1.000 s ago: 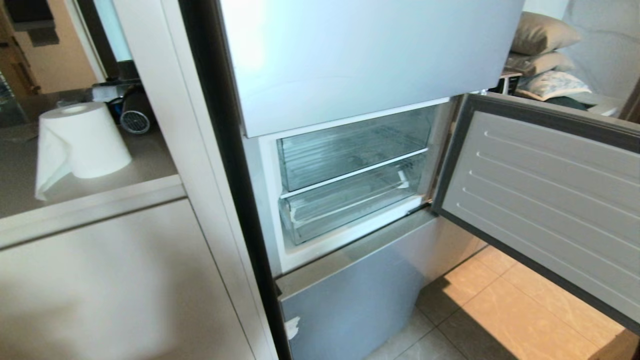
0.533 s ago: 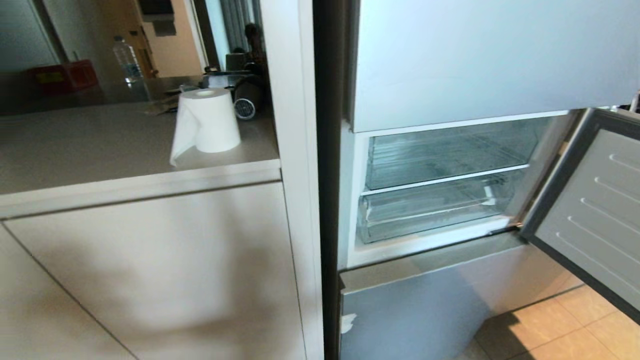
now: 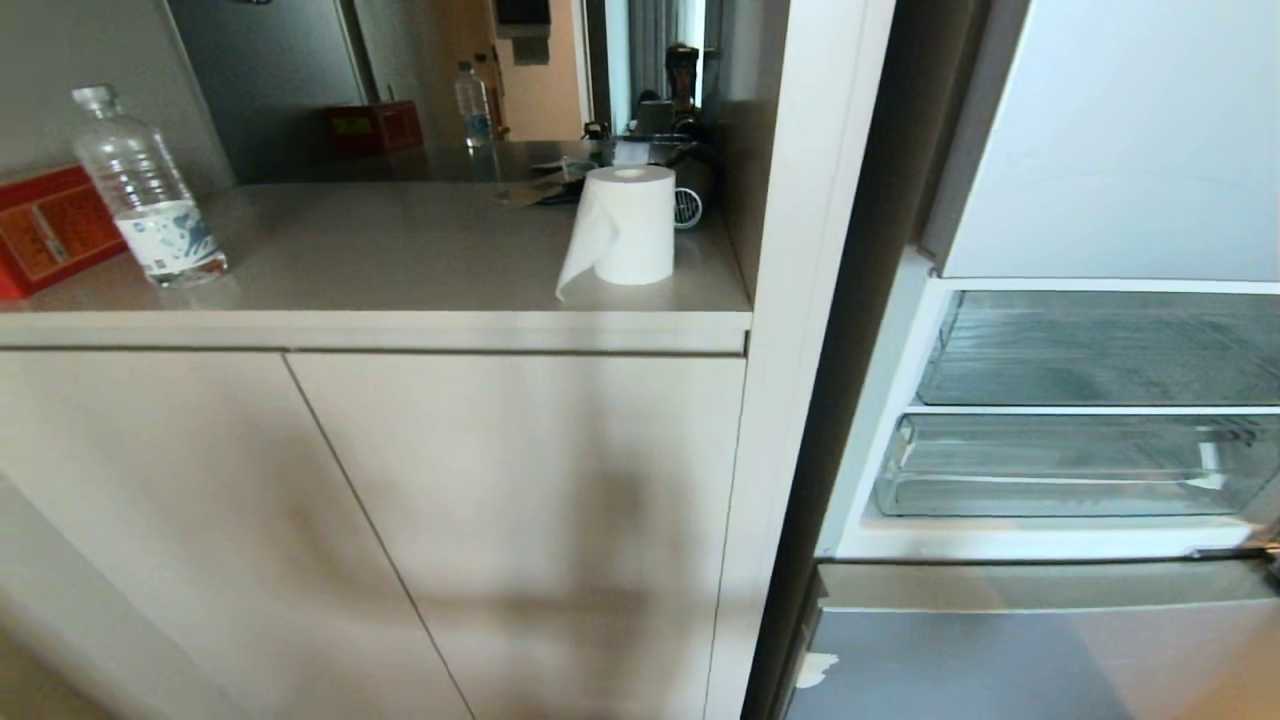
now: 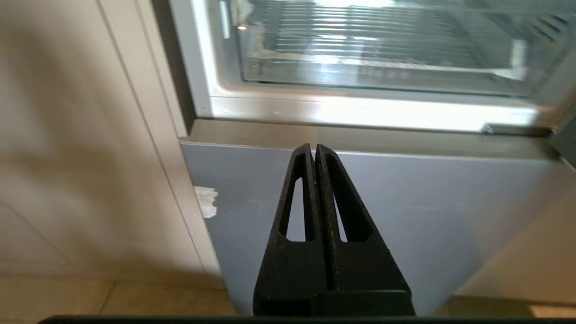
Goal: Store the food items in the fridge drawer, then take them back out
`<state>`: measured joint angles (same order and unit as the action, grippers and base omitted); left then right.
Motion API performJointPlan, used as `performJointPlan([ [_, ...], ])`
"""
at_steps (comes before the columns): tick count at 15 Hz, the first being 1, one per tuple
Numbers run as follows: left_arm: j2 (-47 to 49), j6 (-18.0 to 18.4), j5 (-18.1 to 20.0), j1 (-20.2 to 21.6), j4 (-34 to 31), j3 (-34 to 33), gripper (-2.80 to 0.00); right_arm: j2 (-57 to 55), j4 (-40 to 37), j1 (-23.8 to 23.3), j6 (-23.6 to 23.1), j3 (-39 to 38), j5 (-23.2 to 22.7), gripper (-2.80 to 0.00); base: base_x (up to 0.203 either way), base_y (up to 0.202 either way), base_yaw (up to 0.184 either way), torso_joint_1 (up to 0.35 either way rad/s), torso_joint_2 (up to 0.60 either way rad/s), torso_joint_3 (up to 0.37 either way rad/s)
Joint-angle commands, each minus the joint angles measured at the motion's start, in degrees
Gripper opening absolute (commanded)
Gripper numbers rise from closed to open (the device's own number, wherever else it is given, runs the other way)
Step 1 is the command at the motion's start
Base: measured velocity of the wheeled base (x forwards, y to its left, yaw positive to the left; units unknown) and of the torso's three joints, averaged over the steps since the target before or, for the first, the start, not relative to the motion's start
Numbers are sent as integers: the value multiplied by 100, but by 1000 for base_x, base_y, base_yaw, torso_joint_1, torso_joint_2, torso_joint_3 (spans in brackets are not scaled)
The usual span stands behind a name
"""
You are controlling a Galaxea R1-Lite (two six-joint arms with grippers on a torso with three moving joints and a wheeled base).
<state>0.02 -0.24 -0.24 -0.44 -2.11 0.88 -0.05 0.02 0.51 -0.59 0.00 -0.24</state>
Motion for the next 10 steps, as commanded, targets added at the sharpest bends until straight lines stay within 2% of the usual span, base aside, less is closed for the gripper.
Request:
performJointPlan([
  [1,-2,-2,-2,0,0,0,-280,-4,-2,2,-167,0,-39,-280,0,0,0,0,0,0],
  [3,-2,-2,-2,0,0,0,-280,-4,-6,-1,-360,18,-15,-280,0,0,0,0,0,0],
  [5,-2,-2,-2,0,0,0,-280,-270,-77,-3,-340,499,-22,-280,0,0,0,0,0,0],
  [7,-2,-2,-2,0,0,0,-280,-1157,-146,0,-169,1035,-57,-280,0,0,0,0,0,0],
  [9,-2,-2,-2,0,0,0,-280,-2594,-110,8,38,1477,-117,-280,0,0,0,0,0,0],
  [10,-2,-2,-2,0,0,0,-280,-3318,6,17,120,1628,-185,0,0,0,0,0,0,0],
])
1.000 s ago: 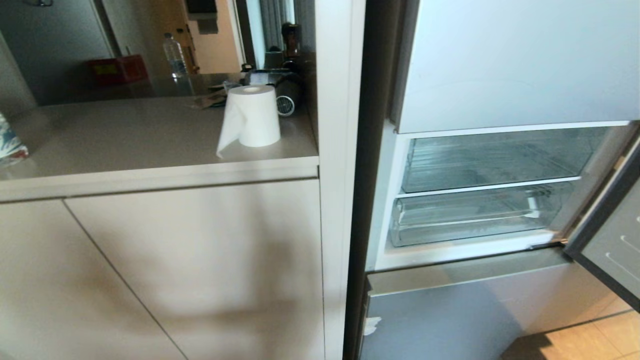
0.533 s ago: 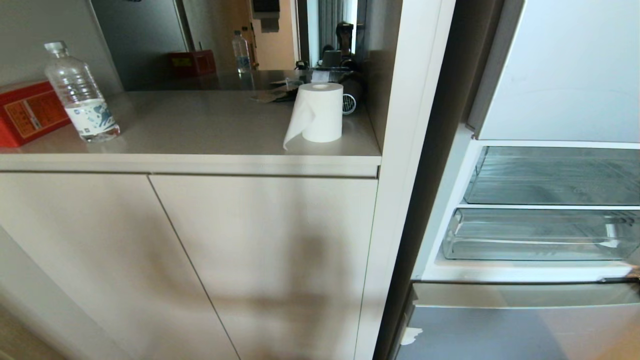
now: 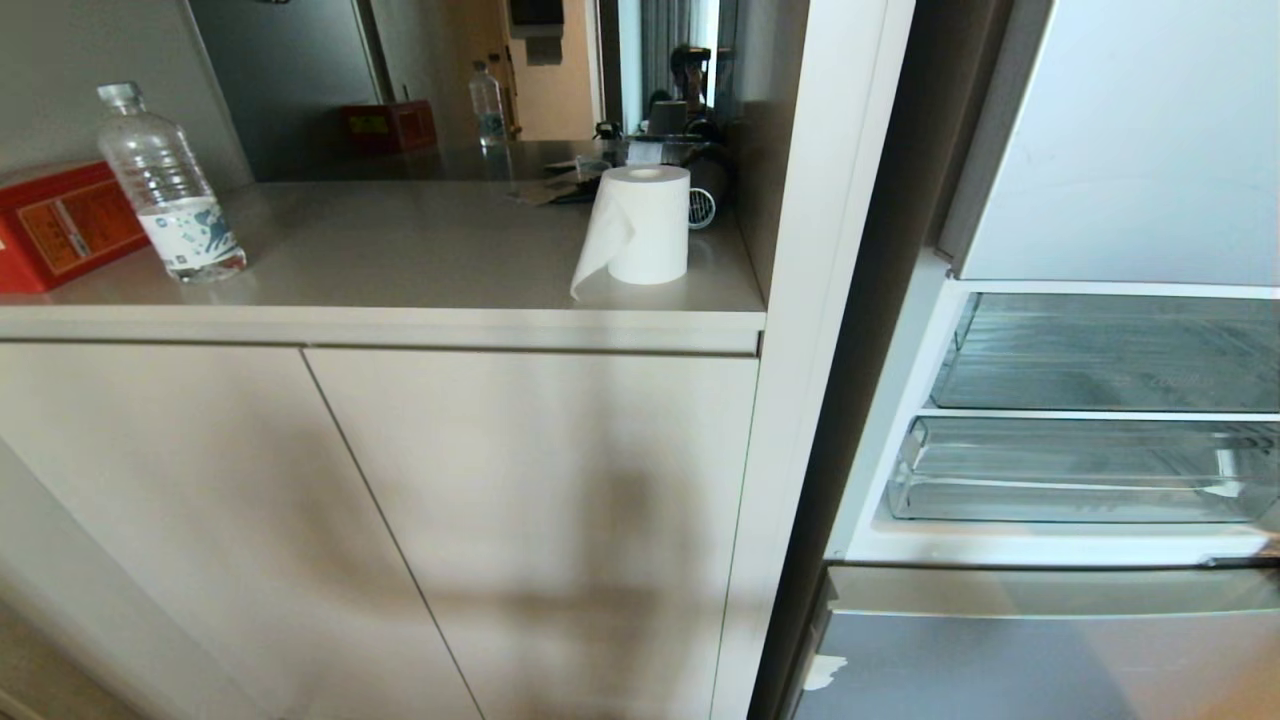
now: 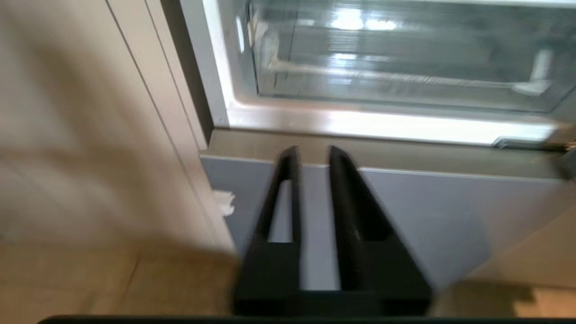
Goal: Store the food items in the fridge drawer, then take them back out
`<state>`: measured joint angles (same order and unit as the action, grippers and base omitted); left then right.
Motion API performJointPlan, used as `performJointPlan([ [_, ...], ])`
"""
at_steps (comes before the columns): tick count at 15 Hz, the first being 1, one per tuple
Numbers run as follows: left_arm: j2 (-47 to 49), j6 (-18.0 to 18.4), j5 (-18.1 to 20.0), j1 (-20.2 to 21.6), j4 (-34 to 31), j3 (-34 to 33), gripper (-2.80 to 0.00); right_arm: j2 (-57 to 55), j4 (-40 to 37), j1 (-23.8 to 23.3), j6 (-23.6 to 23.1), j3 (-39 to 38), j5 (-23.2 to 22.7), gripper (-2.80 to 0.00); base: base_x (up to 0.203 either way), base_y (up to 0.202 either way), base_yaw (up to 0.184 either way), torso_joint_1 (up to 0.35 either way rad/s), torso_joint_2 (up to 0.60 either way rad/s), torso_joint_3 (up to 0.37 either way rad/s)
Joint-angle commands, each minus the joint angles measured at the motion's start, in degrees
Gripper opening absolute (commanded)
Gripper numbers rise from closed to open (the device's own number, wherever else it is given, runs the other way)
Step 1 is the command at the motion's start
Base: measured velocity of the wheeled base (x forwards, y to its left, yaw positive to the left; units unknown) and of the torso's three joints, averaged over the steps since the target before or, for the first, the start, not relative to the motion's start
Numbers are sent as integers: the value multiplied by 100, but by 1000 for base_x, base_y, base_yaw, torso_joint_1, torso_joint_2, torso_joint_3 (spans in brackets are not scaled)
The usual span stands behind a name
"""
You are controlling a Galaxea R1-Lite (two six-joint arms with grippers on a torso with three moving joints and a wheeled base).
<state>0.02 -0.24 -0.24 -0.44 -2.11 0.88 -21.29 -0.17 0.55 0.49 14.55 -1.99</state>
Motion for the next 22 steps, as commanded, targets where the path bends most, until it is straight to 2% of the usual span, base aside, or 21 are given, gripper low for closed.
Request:
performJointPlan([
  [1,-2,-2,-2,0,0,0,-280,-1851,200,19,77,272,-94,0,0,0,0,0,0,0],
  [5,-2,-2,-2,0,0,0,-280,-4289,1508,39,234,390,-341,0,0,0,0,0,0,0],
  [9,-2,-2,-2,0,0,0,-280,-6126,3755,52,282,50,-493,0,0,0,0,0,0,0],
  [12,-2,-2,-2,0,0,0,-280,-7214,5511,138,302,-214,-680,0,0,0,0,0,0,0],
  [15,-2,-2,-2,0,0,0,-280,-7986,6901,289,348,-273,-711,0,0,0,0,0,0,0],
  [16,-2,-2,-2,0,0,0,-280,-8098,7176,436,430,-250,-684,0,0,0,0,0,0,0],
  [18,-2,-2,-2,0,0,0,-280,-8200,7232,577,461,-126,-463,0,0,0,0,0,0,0],
  [20,-2,-2,-2,0,0,0,-280,-8390,7232,807,453,78,129,0,0,0,0,0,0,0],
  [22,-2,-2,-2,0,0,0,-280,-8469,7232,994,466,268,456,0,0,0,0,0,0,0],
])
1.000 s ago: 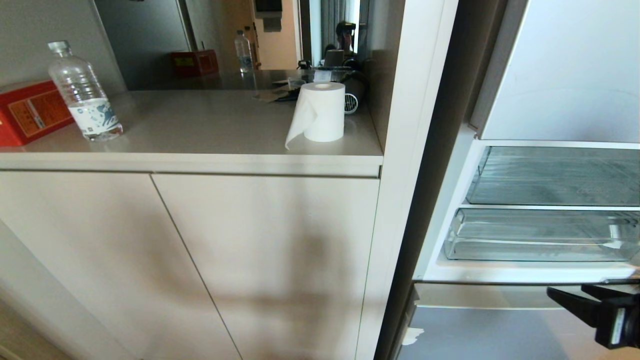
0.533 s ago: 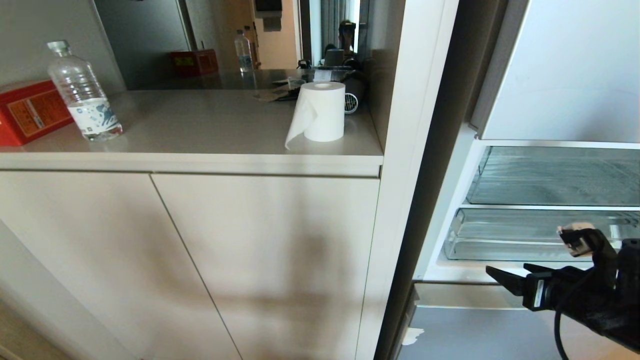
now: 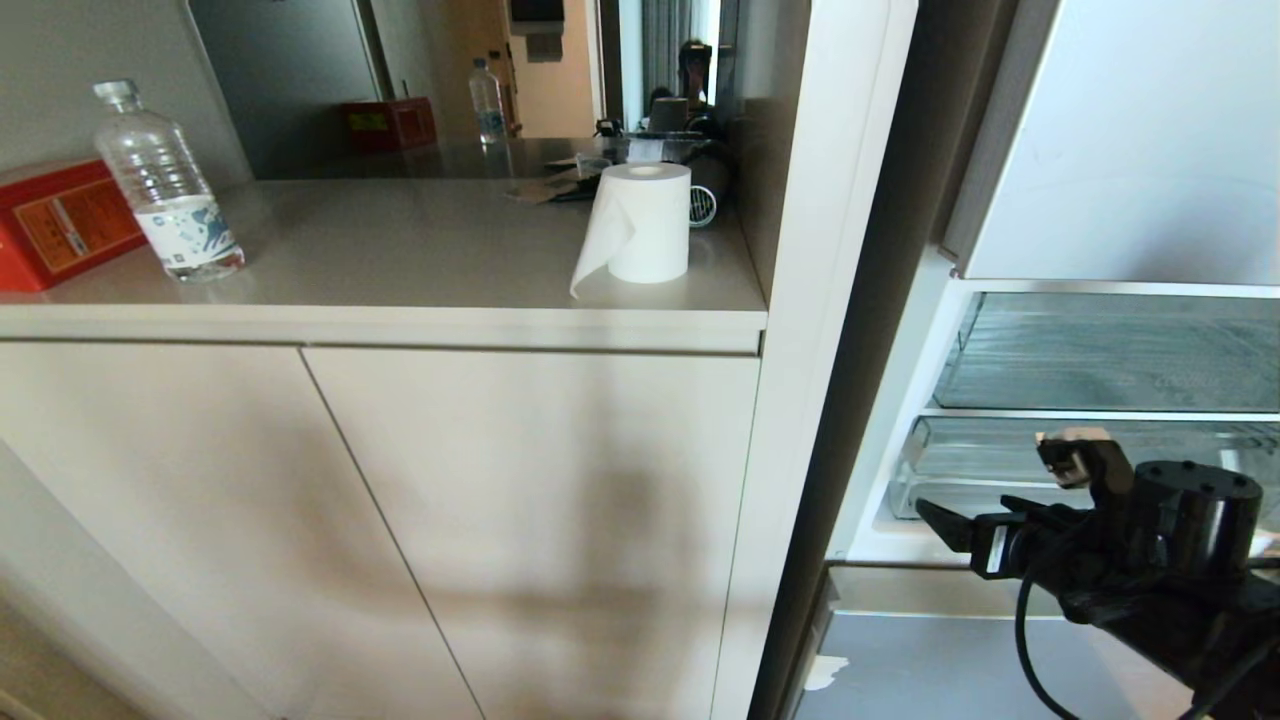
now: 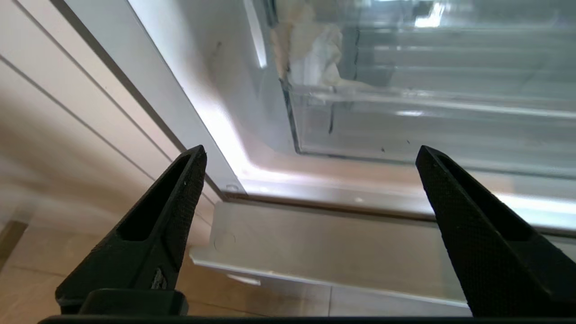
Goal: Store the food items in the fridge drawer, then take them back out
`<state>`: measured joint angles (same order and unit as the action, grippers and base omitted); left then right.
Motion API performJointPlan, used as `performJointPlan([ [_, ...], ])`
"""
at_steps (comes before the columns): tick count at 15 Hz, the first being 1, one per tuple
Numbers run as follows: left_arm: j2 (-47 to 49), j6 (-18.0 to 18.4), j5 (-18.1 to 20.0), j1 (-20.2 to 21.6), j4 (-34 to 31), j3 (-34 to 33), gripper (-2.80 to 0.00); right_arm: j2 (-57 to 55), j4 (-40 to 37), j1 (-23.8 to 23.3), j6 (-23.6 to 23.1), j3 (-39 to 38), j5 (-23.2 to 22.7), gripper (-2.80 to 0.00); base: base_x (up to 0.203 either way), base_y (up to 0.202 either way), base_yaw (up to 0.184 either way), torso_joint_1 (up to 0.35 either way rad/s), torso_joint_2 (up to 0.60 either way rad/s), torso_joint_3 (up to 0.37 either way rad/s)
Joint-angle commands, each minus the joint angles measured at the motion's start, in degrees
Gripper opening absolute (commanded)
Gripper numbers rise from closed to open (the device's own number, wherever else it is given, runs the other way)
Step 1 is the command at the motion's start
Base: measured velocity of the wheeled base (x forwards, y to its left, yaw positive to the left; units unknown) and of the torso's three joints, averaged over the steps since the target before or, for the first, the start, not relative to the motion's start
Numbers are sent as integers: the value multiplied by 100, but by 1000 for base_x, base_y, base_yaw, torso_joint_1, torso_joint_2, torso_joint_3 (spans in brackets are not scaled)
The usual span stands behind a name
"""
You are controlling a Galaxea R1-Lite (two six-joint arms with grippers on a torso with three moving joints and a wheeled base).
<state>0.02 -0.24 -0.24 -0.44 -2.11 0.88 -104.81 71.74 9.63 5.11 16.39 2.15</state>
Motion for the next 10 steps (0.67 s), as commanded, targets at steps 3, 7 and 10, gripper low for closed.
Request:
performJointPlan([
  [3,-2,-2,-2,0,0,0,-280,-207,42,132,11,287,310,0,0,0,0,0,0,0],
  [7,-2,-2,-2,0,0,0,-280,-354,43,214,8,578,629,0,0,0,0,0,0,0],
  [10,-2,-2,-2,0,0,0,-280,-386,34,232,-1,755,638,0,0,0,0,0,0,0],
])
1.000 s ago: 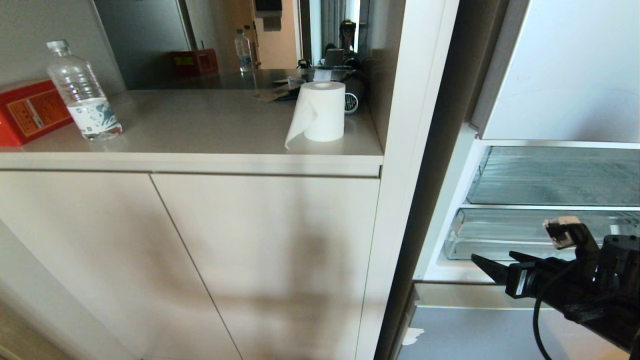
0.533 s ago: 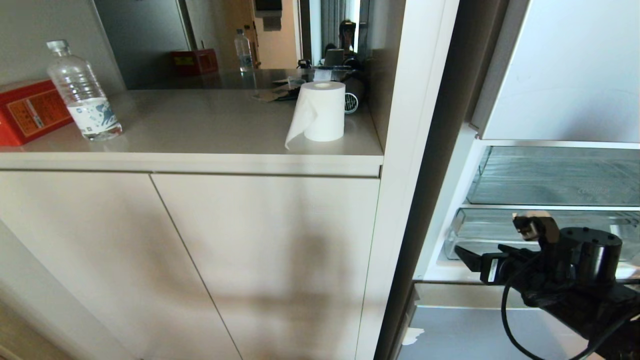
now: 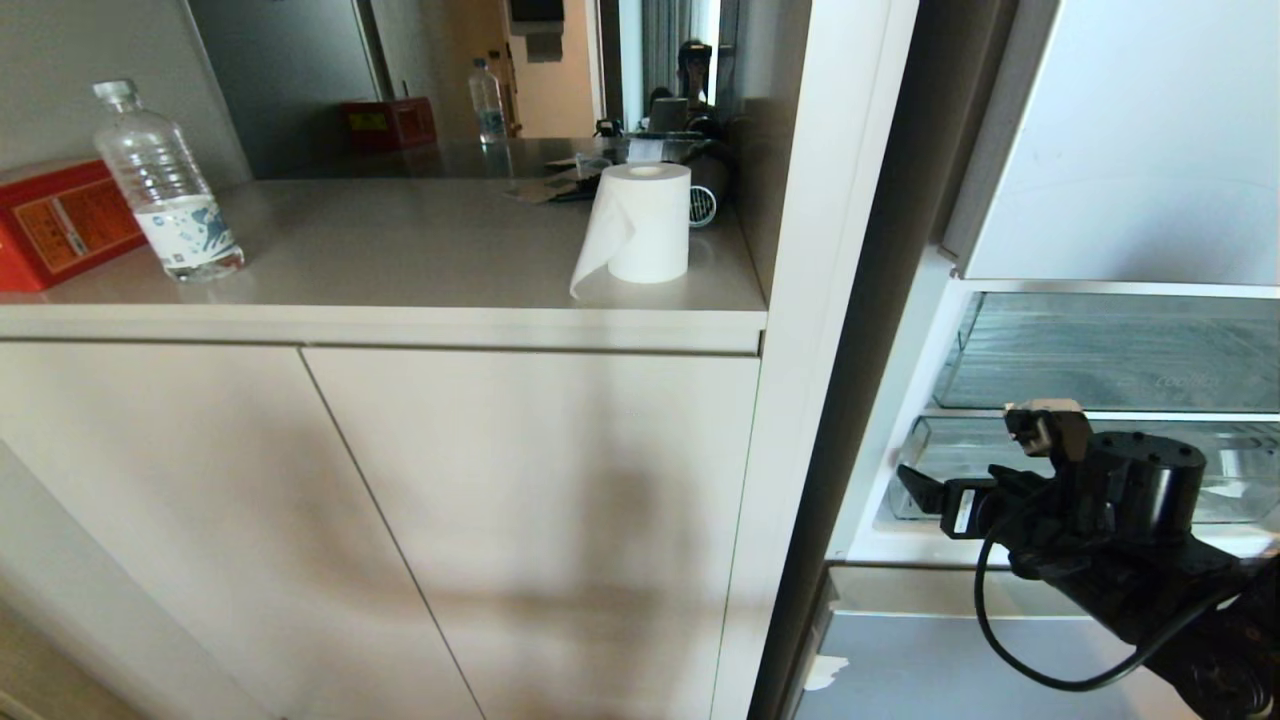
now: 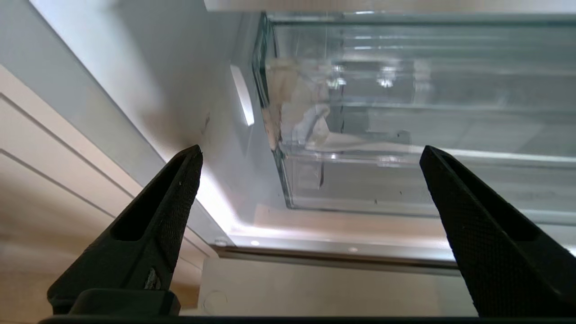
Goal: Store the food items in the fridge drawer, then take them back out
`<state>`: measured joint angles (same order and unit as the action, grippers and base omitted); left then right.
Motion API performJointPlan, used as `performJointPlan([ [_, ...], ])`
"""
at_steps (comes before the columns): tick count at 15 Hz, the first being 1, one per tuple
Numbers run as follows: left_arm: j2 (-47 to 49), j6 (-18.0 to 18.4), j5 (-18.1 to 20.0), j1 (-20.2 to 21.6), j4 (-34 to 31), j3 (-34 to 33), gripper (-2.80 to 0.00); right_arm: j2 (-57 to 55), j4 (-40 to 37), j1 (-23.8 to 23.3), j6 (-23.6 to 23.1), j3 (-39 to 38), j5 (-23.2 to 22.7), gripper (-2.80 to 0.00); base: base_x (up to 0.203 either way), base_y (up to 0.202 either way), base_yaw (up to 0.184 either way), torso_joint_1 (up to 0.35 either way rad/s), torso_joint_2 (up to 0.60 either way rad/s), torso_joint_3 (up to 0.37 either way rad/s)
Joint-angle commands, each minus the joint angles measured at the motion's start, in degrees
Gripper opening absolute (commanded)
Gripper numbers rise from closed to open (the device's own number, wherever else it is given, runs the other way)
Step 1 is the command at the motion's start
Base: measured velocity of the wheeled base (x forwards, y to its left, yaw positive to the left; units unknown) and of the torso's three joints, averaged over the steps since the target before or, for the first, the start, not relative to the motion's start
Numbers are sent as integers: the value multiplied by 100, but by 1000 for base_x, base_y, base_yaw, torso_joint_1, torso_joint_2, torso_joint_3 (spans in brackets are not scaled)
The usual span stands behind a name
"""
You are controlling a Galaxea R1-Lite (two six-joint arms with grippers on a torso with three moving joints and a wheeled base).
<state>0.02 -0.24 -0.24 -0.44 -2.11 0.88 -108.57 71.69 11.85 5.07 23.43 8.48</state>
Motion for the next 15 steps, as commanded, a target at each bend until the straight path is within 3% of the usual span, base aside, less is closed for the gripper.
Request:
performJointPlan([
  [1,-2,-2,-2,0,0,0,-280,-99,42,10,9,111,4,0,0,0,0,0,0,0],
  [9,-2,-2,-2,0,0,0,-280,-428,47,107,266,504,22,0,0,0,0,0,0,0],
  [10,-2,-2,-2,0,0,0,-280,-419,47,117,266,515,22,-280,0,0,0,0,0,0],
  [15,-2,-2,-2,0,0,0,-280,-441,47,378,266,614,18,-280,0,0,0,0,0,0],
])
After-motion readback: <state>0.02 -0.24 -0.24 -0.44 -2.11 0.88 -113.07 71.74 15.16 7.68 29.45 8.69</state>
